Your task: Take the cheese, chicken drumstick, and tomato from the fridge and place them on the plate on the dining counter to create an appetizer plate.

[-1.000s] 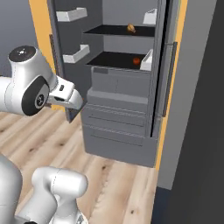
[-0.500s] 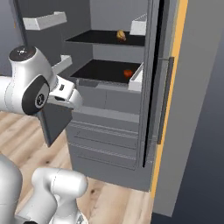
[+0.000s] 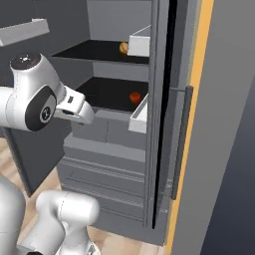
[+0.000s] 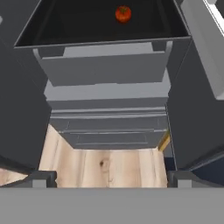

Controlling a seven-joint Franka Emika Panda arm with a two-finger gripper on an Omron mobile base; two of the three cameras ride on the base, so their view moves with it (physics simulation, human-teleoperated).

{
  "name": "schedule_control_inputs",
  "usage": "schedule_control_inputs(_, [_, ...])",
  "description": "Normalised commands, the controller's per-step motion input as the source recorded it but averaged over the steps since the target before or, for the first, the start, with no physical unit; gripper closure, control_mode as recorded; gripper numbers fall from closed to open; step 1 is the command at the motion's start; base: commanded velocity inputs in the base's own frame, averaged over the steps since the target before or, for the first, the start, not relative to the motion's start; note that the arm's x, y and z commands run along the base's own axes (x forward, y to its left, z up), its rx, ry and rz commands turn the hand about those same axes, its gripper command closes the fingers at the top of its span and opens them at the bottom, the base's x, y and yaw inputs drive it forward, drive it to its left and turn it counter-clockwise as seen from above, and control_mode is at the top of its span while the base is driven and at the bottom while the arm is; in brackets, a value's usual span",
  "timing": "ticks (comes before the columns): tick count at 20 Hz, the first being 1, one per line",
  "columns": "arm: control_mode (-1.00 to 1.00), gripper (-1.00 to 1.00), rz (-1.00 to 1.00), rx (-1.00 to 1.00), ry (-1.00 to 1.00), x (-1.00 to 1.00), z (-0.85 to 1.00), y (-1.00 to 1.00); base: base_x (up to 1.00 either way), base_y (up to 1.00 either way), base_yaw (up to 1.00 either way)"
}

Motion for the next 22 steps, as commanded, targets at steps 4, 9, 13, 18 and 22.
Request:
schedule_control_inputs(4, [1.0, -1.0, 0.0, 0.0, 0.0, 0.0, 0.0, 0.0, 0.66, -0.23, 0.0])
schedule_control_inputs(9, [1.0, -1.0, 0.0, 0.0, 0.0, 0.0, 0.0, 0.0, 0.65, -0.19, 0.0])
schedule_control_inputs(13, [1.0, -1.0, 0.0, 0.0, 0.0, 0.0, 0.0, 0.0, 0.56, -0.11, -0.01])
schedule_control_inputs(18, [-1.0, -1.0, 0.0, 0.0, 0.0, 0.05, 0.0, -0.04, 0.08, -0.01, 0.0])
schedule_control_inputs(22, [-1.0, -1.0, 0.0, 0.0, -0.06, -0.04, 0.02, 0.0, 0.0, 0.0, 0.0])
